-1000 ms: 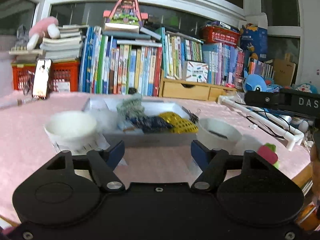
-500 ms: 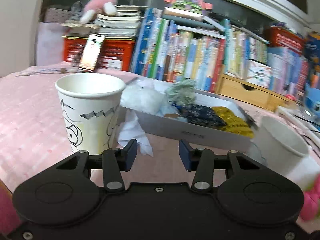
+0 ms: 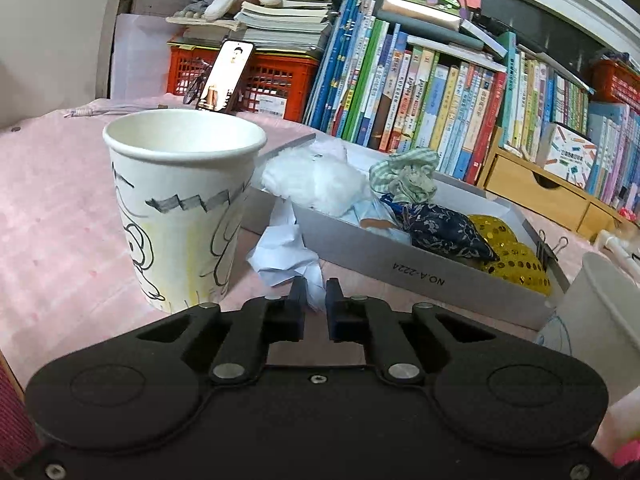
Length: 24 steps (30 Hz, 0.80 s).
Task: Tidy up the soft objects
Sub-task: 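Close the left tool on the white tissue while the right tool grasps the pink-green plush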
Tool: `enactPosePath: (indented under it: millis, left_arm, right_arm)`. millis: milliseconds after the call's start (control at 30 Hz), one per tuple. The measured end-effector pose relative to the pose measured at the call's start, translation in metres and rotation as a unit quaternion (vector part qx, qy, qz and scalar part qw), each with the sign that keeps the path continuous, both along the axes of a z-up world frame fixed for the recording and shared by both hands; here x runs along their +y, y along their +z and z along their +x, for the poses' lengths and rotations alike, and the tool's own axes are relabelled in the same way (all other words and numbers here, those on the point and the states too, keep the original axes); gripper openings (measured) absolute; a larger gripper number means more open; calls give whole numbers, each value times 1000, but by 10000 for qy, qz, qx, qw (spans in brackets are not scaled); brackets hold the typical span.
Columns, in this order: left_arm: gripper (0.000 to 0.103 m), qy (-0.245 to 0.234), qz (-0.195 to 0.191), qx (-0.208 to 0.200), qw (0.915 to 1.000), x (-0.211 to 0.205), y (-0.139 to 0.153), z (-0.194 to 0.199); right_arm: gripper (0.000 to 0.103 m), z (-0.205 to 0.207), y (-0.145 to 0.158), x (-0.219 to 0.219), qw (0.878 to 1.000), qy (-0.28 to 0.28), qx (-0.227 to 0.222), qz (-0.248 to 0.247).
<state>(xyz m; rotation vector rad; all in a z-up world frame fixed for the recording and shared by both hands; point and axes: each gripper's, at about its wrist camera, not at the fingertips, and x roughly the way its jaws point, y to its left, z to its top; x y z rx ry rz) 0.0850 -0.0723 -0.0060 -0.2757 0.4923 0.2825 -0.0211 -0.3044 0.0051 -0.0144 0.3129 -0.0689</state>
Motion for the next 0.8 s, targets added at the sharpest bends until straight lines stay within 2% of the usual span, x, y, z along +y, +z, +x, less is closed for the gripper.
enactPosePath:
  millis: [133,267,333,367,433,500,567,633,667,733,800]
  left_arm:
    - [7,-469,46,35,9989,0,2,-12]
    - [8,-1236,390,61,9915,-5,6,-37]
    - [15,-1619,615,71,9849,-10,7,-47]
    - [15,-1723,691,58,9826,-12,7,-53]
    - [26,-1897,850,-14,9782,-15,6,-63]
    - [36,-1912,1108,-205,9751,-19,5,-74]
    - [39,-1814,1441,-473,9717,-23,5,-83]
    - [52,-1717,1720,-733,9672,-24,6,-86]
    - [55,-1642,1834,-830,9657,-25,6,-86]
    - [60,-1470,1896,-888,9667,-25,7,-79]
    - [66,-1422,1707,-805,9717,-21,9,-70]
  right_arm:
    - [62,3,-3,0,10000,16,45,13]
    - [62,4,-4,1,10000,-15,56,26]
    - [62,5,-5,1,10000,-22,57,47]
    - [63,5,-6,1,10000,-23,58,50]
    - [71,7,-6,1,10000,-53,40,27]
    - [76,8,-6,2,10000,-74,30,-5]
    - [81,9,-6,3,9999,-92,25,-46]
    - [84,11,-7,3,9999,-124,40,-92]
    - [85,12,-7,3,9998,-133,55,-103]
    - [86,14,-8,3,9998,-141,103,-110]
    - [87,17,-9,2,9997,-176,137,-111]
